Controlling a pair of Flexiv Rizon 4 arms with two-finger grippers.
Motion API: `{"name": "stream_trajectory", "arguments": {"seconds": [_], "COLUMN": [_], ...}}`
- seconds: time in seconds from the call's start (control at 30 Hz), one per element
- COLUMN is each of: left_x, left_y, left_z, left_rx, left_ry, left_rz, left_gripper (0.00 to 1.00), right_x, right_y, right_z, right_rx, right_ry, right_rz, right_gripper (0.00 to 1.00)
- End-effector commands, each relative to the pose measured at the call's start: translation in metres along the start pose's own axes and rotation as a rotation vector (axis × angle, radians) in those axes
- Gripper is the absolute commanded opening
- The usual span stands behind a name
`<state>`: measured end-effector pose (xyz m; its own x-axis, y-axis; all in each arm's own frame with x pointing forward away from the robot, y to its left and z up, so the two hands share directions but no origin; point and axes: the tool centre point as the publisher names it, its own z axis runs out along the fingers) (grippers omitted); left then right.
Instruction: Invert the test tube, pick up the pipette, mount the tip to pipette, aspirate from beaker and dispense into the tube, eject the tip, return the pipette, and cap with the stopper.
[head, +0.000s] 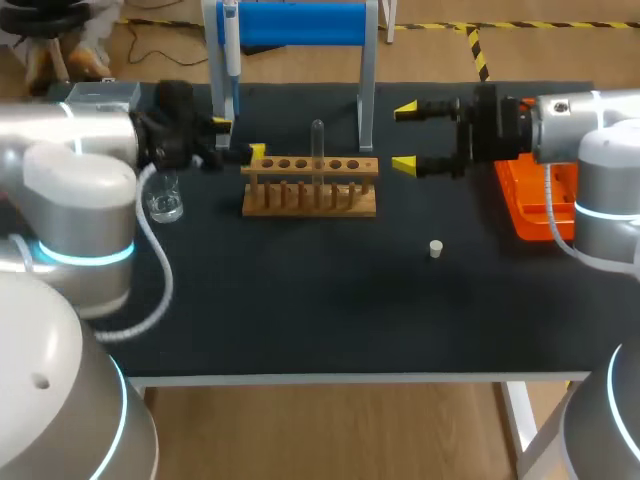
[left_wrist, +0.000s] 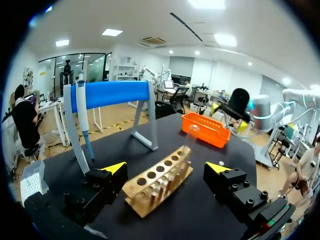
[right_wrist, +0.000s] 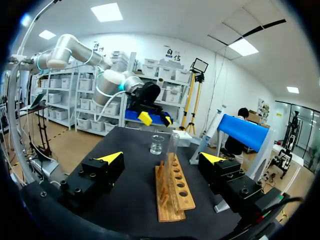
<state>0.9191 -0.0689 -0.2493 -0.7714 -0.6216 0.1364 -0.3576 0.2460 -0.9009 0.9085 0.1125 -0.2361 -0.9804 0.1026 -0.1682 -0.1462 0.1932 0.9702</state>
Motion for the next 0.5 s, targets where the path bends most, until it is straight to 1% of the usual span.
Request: {"name": "stream_trajectory", "arguments": {"seconds": [0.03, 0.07, 0.13, 0.5], "left_x": [0.0346, 0.0360, 0.0349, 0.0349], "left_y": [0.0145, 0.0141, 0.0129, 0.0129], "left_z": [-0.0032, -0.0042, -0.0070, -0.0070], "left_rx": [0.081, 0.085, 0.079, 0.079], "left_ry": [-0.047, -0.039, -0.050, -0.050], "left_rz": [0.019, 0.034, 0.032, 0.032], "left_gripper": [1.00, 1.00, 1.00, 1.00], "right_x": [0.0000, 0.0000, 0.0000, 0.0000], "right_y": [-0.0008, -0.0008, -0.0008, -0.0008], "right_z": [0.0000, 0.0000, 0.0000, 0.0000], "right_rx": [-0.001, -0.001, -0.001, -0.001], "right_ry": [0.000, 0.000, 0.000, 0.000], "right_rz": [-0.001, -0.001, -0.001, -0.001], "right_gripper": [1.00, 1.00, 1.00, 1.00]}}
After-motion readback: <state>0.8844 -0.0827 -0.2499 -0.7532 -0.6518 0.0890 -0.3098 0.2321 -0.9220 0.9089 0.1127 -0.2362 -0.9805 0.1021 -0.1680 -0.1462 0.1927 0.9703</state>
